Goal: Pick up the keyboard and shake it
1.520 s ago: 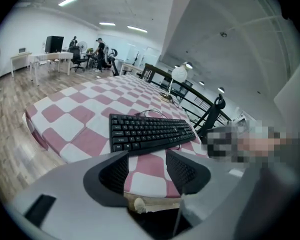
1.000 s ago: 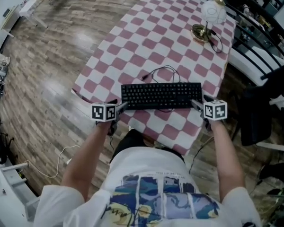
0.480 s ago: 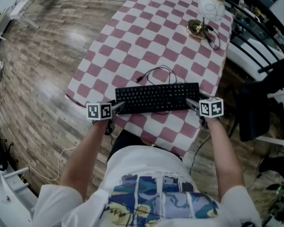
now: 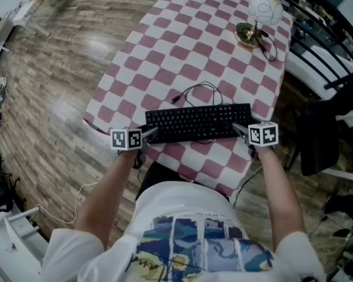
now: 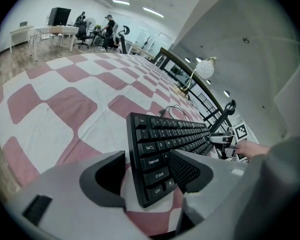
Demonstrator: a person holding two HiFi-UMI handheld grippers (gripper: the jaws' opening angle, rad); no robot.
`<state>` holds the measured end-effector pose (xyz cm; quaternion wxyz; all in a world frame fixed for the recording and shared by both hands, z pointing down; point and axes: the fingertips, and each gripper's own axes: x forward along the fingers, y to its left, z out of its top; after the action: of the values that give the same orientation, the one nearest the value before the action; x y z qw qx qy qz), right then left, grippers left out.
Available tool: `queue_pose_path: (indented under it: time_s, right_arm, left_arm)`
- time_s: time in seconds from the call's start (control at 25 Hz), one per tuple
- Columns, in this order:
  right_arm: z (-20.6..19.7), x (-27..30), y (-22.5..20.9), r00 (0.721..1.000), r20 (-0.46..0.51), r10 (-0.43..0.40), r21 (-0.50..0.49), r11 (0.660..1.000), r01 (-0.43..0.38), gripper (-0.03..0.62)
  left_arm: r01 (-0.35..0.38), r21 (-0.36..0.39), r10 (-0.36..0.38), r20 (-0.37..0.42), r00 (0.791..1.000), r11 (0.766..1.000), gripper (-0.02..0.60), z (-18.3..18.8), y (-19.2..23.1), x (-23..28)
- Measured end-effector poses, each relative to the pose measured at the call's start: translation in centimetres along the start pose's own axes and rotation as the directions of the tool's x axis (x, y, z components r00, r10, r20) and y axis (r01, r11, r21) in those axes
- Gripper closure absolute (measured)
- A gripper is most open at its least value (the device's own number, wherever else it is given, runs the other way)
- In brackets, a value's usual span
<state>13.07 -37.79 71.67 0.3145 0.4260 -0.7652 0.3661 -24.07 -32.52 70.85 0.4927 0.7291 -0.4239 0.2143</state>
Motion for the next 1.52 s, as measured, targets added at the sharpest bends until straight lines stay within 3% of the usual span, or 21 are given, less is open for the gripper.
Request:
queue_pose_path:
  time_s: [0.4,0.72,0.88,1.16,1.24,1.32,1.36,1.44,1.48,1.52]
  right_arm:
    - [-0.2,0.2,0.0,1.0,0.014,0.004,0.01,1.0,-0.004,0.206]
    - [-0.2,0.0,-0.3,0.999,0.034,0.016,0.027,0.999,-0.017,0.216]
    - [-0.1,-0.3,-0.4,0.997,0.055,0.049,0.053,0.997,-0.052,0.226]
    - [-0.1,-0.5,-0.5,0.994,0.088,0.067,0.065,0.995,-0.072,0.224]
    - [0.0,-0.5,-0.6,0.993,0.096,0.07,0.067,0.995,-0.077,0.224]
    - [0.0,-0.6,-0.7,0.992,0.102,0.079,0.076,0.993,-0.087,0.224]
    - [0.0,-0.7,-0.7,0.991,0.101,0.084,0.082,0.992,-0.092,0.223]
    - [0.0,-0.8,-0.6,0.991,0.099,0.095,0.096,0.99,-0.104,0.223]
    - [0.1,-0.7,-0.6,0.989,0.102,0.104,0.104,0.988,-0.114,0.222]
    - [0.1,-0.7,-0.6,0.987,0.109,0.117,0.114,0.985,-0.13,0.217]
  left_arm:
    - [0.002,-0.038,-0.001,0.014,1.0,0.999,0.314,-0.1,-0.4,0.3]
    - [0.049,-0.145,-0.043,0.045,0.998,0.988,0.318,0.4,-0.7,0.0]
    - [0.123,-0.208,-0.108,0.082,0.991,0.97,0.334,0.8,-1.0,-1.0]
    - [0.314,-0.256,-0.288,0.136,0.948,0.914,0.356,1.9,-2.1,-3.0]
    - [0.375,-0.296,-0.343,0.155,0.926,0.878,0.365,2.1,-2.7,-3.4]
    - [0.438,-0.367,-0.399,0.181,0.899,0.821,0.392,1.9,-3.7,-4.0]
    - [0.452,-0.385,-0.413,0.185,0.892,0.804,0.401,1.8,-3.9,-4.3]
    - [0.473,-0.384,-0.434,0.189,0.881,0.793,0.403,1.8,-3.7,-5.0]
    - [0.502,-0.373,-0.46,0.201,0.865,0.78,0.405,2.0,-3.7,-5.5]
    - [0.553,-0.353,-0.508,0.22,0.833,0.755,0.421,2.3,-4.0,-6.0]
